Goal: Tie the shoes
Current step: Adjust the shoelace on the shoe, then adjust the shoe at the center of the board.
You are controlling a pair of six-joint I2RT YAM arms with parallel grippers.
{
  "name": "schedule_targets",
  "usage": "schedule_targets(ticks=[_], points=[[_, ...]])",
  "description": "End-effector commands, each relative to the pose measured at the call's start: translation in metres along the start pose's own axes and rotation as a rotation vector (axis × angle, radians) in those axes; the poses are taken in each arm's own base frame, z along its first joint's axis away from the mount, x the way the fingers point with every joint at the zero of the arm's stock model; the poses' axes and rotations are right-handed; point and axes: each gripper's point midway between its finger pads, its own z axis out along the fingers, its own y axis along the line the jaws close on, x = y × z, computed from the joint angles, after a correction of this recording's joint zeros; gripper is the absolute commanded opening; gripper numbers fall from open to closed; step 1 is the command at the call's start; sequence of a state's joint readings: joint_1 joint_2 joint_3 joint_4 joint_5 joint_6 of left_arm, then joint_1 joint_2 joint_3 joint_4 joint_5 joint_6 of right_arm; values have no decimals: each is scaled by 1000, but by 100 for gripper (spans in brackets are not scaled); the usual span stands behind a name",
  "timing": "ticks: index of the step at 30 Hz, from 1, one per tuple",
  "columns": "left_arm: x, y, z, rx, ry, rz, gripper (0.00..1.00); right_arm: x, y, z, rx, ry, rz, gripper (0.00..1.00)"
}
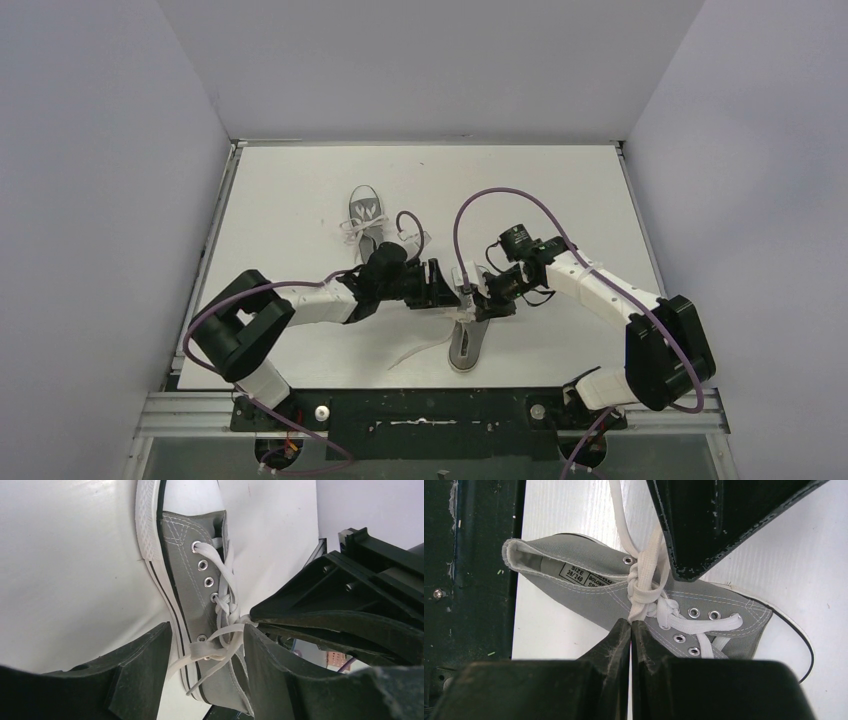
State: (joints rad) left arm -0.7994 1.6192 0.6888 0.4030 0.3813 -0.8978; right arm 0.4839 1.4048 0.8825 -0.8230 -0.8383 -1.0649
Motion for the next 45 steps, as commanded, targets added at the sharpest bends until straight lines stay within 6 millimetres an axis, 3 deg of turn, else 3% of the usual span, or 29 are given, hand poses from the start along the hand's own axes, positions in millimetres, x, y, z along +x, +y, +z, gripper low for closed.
schedule_targets(ticks=[1, 10, 16, 20, 23, 27, 34, 41, 45], points=[[-10, -20, 6, 54, -2, 43, 50, -12, -8, -2, 18, -42, -45, 0], [-13, -21, 5, 93, 11, 62, 0, -8, -9, -4, 33, -19, -51, 0], [-33, -22, 6, 124, -15, 116, 0, 2, -11, -5, 64, 19, -40, 0], [-44, -42, 16, 174, -11, 140, 0, 6, -13, -5, 80, 25, -30, 0], [-47, -54, 28, 219, 8, 123, 0, 9, -14, -8, 98, 26, -20, 0], [-48, -52, 33, 217, 14, 117, 0, 12, -15, -10, 121, 33, -15, 0], [-40, -73, 45, 293, 108, 143, 0, 11, -17, -13, 147, 22, -16, 0], [-45, -80, 30, 276, 79, 163, 0, 14, -22, -16, 190, 32, 1, 0], [-35, -66, 18, 241, 82, 145, 0, 17, -29, -19, 250, 28, 27, 0]])
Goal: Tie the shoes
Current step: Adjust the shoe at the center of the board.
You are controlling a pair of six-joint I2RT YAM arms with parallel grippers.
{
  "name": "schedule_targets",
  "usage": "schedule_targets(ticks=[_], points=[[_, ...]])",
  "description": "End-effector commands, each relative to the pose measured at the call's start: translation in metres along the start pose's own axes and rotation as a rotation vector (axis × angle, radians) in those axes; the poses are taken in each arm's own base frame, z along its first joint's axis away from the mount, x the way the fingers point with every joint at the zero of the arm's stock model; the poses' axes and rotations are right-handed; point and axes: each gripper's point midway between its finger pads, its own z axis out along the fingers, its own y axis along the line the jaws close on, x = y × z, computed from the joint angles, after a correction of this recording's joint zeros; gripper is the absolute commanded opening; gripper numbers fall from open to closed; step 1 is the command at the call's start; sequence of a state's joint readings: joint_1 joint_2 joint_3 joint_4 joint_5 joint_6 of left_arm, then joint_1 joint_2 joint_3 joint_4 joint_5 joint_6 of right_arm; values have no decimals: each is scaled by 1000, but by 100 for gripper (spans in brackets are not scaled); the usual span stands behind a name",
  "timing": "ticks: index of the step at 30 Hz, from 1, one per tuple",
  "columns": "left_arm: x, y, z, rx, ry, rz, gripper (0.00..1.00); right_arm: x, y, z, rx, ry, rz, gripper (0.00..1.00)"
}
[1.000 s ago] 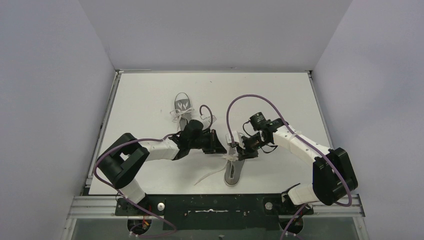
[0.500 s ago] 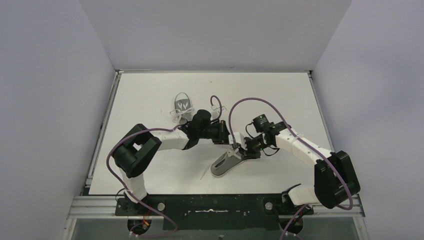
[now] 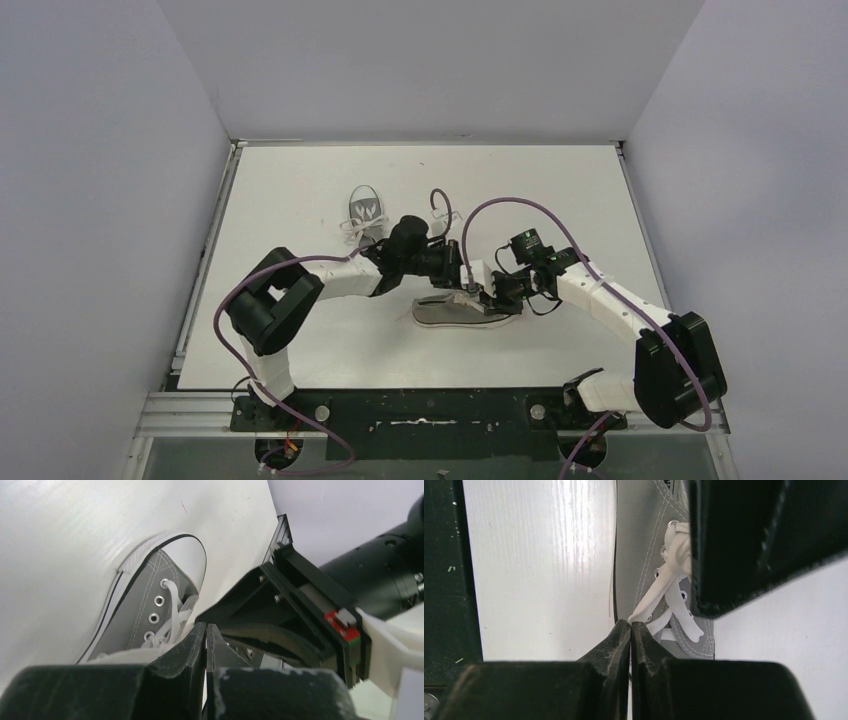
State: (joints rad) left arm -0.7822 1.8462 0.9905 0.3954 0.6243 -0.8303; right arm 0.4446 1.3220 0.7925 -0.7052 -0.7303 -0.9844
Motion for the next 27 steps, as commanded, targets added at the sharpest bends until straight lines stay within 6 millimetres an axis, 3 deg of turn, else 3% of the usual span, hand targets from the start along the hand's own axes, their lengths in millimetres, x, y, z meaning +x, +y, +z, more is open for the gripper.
schedule_targets(ticks=[1, 5, 10, 20, 27], points=[[-5, -21, -23, 32, -42, 54, 0, -7, -16, -8, 99, -36, -9, 0], [2, -14, -33, 6, -50, 43, 0, -6, -16, -8, 105, -38, -5, 0], [-3, -9, -47, -27, -59, 69, 0, -7, -16, -7, 101, -46, -5, 0], [-12, -15, -42, -1, -10, 96, 0, -13, -20, -8, 112, -59, 25, 0], [-17, -15, -49, -7, 0, 128, 0, -9, -18, -6, 126, -61, 32, 2]])
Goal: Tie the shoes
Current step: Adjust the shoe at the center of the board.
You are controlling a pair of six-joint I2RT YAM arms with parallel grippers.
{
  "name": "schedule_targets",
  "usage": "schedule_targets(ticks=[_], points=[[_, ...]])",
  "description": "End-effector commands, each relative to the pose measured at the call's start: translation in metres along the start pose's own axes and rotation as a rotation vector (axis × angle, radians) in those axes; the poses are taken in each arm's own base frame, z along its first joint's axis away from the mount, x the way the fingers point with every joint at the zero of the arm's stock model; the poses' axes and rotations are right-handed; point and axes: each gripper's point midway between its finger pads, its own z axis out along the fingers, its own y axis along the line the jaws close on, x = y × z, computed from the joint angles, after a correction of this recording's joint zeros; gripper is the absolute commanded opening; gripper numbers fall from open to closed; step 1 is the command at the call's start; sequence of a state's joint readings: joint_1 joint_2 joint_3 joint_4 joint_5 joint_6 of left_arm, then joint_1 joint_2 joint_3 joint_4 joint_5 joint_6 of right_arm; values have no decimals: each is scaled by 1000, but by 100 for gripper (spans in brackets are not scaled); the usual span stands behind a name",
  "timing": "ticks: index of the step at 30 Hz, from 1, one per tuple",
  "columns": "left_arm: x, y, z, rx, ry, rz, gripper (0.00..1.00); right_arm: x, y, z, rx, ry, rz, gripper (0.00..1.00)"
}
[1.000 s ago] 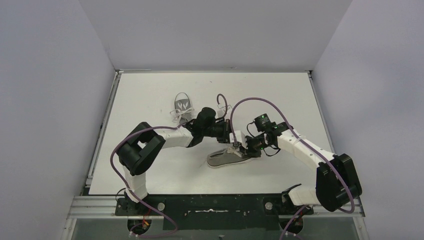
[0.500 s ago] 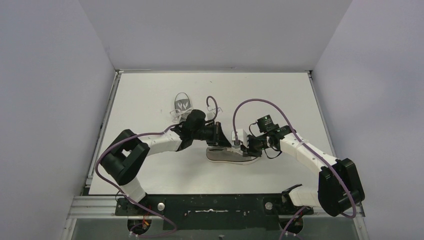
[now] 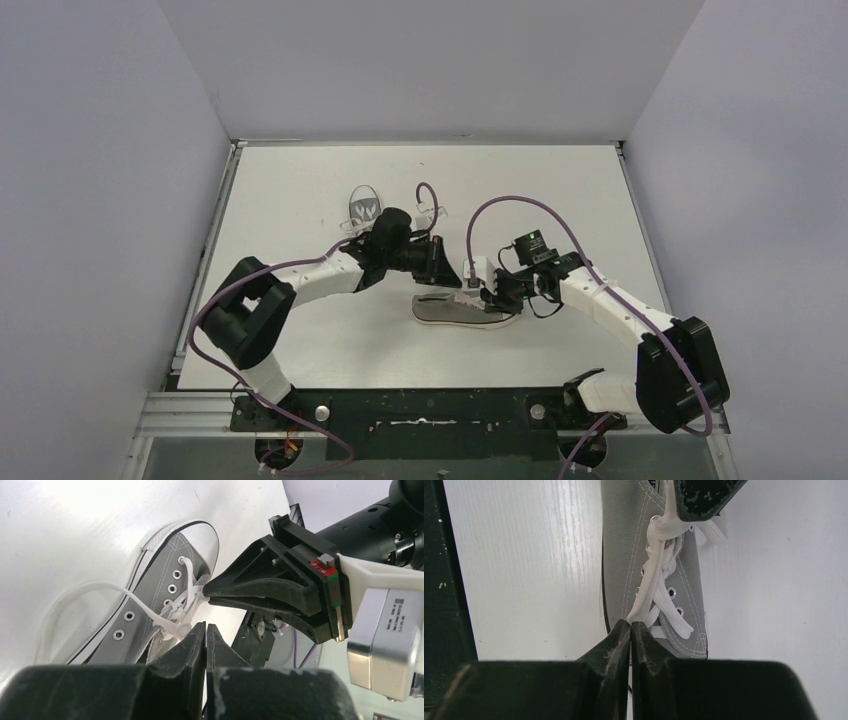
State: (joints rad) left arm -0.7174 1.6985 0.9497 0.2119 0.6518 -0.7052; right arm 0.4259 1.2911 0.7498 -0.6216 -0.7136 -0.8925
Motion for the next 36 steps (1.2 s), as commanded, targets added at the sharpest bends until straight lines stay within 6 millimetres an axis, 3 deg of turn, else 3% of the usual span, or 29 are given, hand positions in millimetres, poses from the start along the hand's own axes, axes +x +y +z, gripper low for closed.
schedule_targets(ticks=[1, 4, 8, 9, 10, 11, 14, 18, 22, 24, 30, 33, 36], points=[[-15, -13, -8, 35, -12, 77, 6, -14, -10, -5, 61, -49, -17, 9], [-23, -4, -12, 0, -5, 103, 29, -20, -16, -10, 101, -54, 48, 24], [-40, 6, -28, -63, -14, 161, 45, -35, -27, -25, 196, -76, 194, 48], [-44, 9, -34, -72, -21, 164, 53, -40, -28, -30, 214, -87, 223, 52], [-46, 14, -39, -88, -27, 156, 70, -44, -29, -35, 232, -99, 258, 55], [-49, 18, -43, -94, -34, 155, 75, -49, -29, -39, 242, -116, 294, 58], [-43, 35, -46, -100, -14, 127, 75, -59, -31, -50, 303, -171, 486, 65], [-26, 52, -39, -77, 11, 76, 66, -42, -49, -66, 481, -191, 936, 72], [-8, 56, -38, -60, -2, 35, 57, -4, -51, -80, 633, -114, 1306, 66], [8, 53, -34, -45, 16, 24, 53, 13, -47, -85, 658, -59, 1425, 55], [48, 44, -30, -45, 57, 0, 41, 35, -42, -69, 587, -31, 1527, 52], [57, 42, -35, -60, 45, 2, 41, 42, -45, -58, 547, 12, 1527, 49], [53, 34, -39, -50, 30, 45, 44, 45, -52, -56, 547, 26, 1530, 48]])
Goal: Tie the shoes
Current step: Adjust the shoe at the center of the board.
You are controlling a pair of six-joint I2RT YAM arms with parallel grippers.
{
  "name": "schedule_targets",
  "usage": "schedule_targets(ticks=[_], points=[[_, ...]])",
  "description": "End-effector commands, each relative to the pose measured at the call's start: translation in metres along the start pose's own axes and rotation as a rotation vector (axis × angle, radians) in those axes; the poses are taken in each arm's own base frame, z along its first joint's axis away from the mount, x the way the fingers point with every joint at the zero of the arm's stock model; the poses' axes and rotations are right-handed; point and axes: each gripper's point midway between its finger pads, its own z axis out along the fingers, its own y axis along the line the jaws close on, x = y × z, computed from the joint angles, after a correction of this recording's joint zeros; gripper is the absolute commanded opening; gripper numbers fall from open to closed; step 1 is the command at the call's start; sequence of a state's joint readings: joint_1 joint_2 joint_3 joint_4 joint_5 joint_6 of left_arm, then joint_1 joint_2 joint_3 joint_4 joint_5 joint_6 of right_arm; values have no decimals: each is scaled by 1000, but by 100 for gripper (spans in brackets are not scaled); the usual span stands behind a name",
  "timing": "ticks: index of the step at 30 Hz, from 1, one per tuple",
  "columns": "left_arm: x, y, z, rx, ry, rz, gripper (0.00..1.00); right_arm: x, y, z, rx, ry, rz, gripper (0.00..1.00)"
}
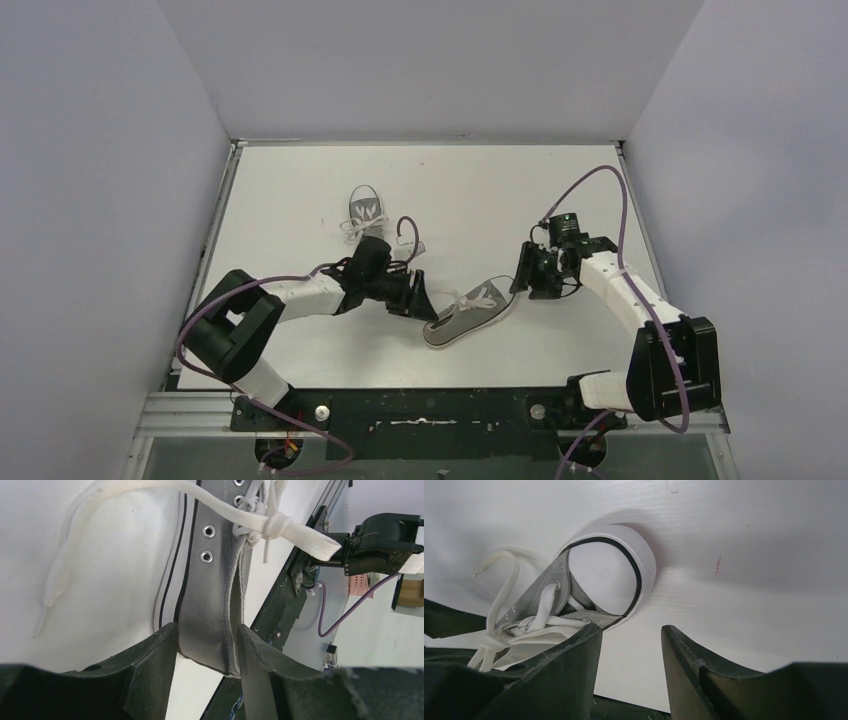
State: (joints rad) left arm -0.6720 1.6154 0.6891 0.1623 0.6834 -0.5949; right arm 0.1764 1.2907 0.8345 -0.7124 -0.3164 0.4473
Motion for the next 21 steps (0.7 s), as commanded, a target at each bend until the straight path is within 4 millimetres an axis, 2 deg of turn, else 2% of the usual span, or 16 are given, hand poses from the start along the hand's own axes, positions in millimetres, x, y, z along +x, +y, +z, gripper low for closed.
schedule_targets(ticks=[1, 4, 8, 15, 21], points=[[-26, -29, -12, 56, -108, 120, 46, -13, 5, 3, -17, -14, 22, 48], [-34, -47, -16, 78, -174, 207, 55, -12, 7, 6, -31, -12, 55, 48], [-45, -65, -13, 92, -231, 290, 57, -8, 7, 9, -40, -12, 78, 48], [-56, -58, 9, 81, -181, 310, 54, -10, 11, 5, -56, -23, 64, 48], [-58, -54, 24, 100, -150, 303, 43, -11, 12, -2, -62, -49, 52, 48]])
